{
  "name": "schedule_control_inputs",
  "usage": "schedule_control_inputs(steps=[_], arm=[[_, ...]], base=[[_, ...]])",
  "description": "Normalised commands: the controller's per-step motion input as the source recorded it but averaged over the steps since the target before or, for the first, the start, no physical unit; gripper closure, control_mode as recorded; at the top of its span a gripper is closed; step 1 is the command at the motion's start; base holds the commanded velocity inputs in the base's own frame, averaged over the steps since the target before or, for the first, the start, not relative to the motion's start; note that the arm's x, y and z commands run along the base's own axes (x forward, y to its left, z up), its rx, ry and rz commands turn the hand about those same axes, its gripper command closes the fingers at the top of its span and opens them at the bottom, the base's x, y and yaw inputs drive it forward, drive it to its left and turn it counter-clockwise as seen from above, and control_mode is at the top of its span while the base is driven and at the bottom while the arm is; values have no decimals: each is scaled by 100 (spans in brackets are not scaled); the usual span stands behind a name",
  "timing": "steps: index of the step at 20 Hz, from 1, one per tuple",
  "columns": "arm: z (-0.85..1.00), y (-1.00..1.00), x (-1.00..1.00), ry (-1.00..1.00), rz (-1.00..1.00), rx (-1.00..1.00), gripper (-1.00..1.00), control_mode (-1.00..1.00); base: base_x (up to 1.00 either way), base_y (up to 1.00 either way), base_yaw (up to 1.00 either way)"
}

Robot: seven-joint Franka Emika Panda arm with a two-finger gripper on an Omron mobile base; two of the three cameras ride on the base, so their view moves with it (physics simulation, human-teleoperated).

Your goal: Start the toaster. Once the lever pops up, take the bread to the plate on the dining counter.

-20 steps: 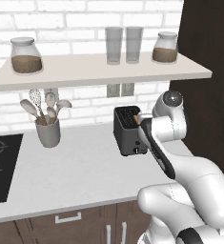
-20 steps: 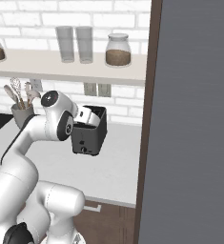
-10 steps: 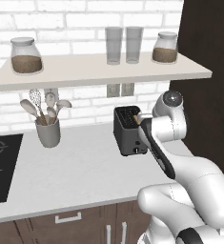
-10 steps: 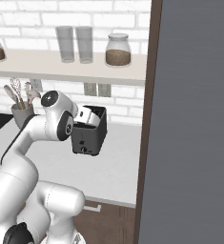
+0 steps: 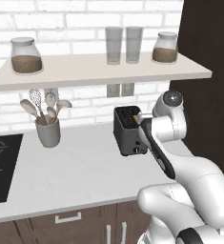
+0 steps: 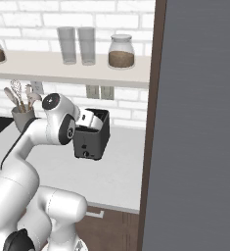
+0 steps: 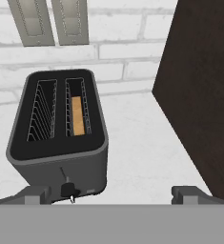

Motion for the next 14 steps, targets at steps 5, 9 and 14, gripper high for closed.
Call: schedule_control_inputs(steps=[5, 9, 14], arm=[[0, 0, 0, 0, 0, 0, -100, -100], [0, 0, 0, 0, 0, 0, -100, -100], [0, 0, 0, 0, 0, 0, -100, -100]], base=[[0, 0, 0], [0, 0, 0], [0, 0, 0]])
